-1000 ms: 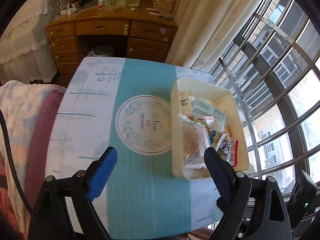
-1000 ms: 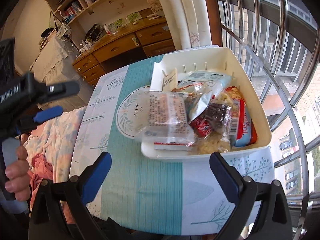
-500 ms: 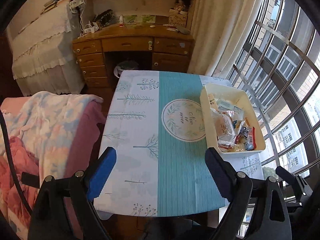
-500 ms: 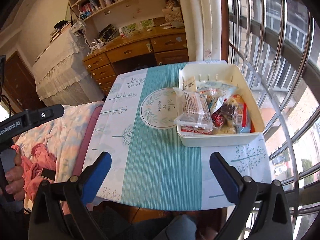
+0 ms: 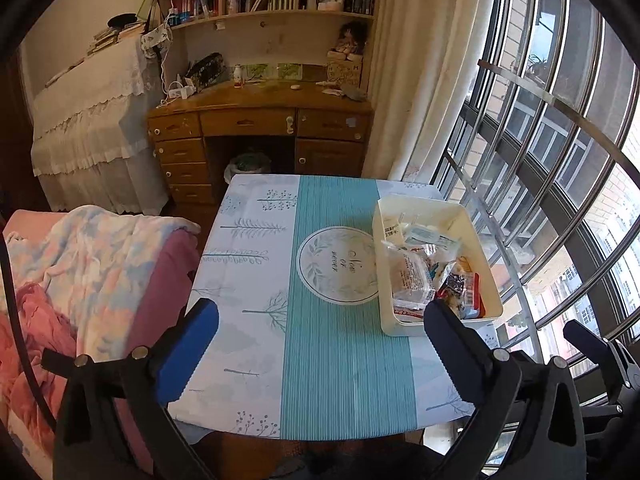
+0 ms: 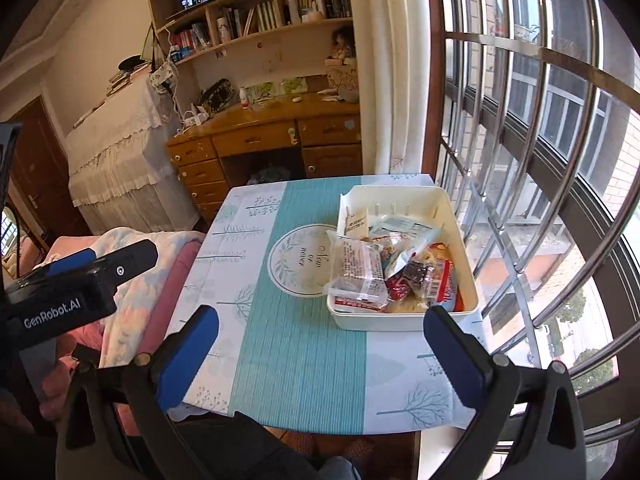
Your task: Organize snacks
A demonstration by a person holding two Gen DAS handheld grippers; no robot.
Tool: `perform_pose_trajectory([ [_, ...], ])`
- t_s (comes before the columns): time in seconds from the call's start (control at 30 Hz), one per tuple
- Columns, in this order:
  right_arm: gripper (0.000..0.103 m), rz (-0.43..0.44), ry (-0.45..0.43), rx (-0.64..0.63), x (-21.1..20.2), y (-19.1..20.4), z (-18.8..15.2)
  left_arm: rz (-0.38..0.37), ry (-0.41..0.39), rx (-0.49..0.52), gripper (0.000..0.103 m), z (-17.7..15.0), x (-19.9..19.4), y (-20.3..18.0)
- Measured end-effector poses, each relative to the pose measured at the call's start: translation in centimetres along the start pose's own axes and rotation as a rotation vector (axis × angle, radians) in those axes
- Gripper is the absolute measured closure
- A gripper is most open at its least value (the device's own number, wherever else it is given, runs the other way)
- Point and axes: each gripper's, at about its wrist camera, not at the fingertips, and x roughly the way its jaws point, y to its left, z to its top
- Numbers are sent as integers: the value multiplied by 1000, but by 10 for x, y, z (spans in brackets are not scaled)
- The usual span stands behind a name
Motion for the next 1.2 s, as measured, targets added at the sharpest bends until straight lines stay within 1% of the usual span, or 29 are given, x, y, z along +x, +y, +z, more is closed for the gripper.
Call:
perform_pose_trajectory([
  [0.13, 0, -21, -26, -13, -3, -6, -3, 7, -47, 9, 1, -4, -8, -10],
  [0.27, 0, -44, -53, -9, -7, -13, -3, 33, -60, 1, 1, -4, -8, -14],
  [0.47, 0, -44, -40, -8, -2, -22, -2, 62, -53, 11, 1, -6, -5, -23],
  [0.8, 0, -7, 10, -4, 7, -26, -6, 98, -25, 42, 1, -9, 3, -33],
  [1.2, 0, -1, 26, 8, 10, -28, -9, 96, 0, 64, 1, -14, 5, -37],
])
